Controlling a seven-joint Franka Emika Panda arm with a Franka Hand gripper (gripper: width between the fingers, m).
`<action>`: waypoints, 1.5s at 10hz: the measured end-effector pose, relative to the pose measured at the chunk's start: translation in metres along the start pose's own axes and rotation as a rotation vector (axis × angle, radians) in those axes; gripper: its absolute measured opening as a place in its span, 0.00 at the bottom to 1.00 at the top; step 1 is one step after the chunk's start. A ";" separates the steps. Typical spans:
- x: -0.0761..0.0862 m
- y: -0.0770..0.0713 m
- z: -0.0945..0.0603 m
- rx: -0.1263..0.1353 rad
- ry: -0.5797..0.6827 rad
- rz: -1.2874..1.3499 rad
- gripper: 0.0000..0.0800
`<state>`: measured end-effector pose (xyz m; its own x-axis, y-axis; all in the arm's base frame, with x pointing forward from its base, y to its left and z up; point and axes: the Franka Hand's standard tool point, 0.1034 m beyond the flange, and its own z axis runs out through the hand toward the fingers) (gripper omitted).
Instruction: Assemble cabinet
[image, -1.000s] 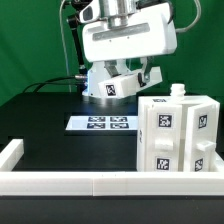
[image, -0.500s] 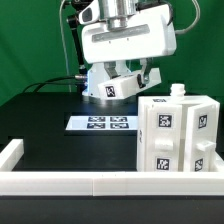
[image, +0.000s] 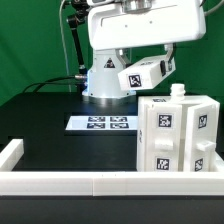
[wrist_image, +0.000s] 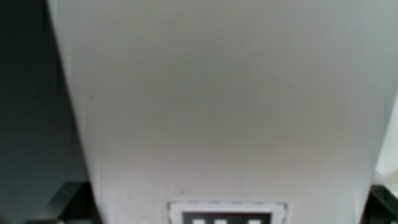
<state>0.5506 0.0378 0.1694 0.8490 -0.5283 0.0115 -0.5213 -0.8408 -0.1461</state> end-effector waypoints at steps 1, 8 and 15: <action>-0.002 0.002 0.002 -0.003 -0.004 0.000 0.70; 0.020 -0.021 0.000 -0.054 0.021 -0.346 0.70; 0.016 -0.037 0.002 -0.078 0.016 -0.446 0.70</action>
Offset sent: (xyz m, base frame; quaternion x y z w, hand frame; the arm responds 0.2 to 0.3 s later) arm -0.0020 -0.0194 -0.0164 -0.0701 0.1003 -0.2832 0.9512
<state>0.5836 0.0606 0.1728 0.9909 -0.1138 0.0721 -0.1105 -0.9927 -0.0485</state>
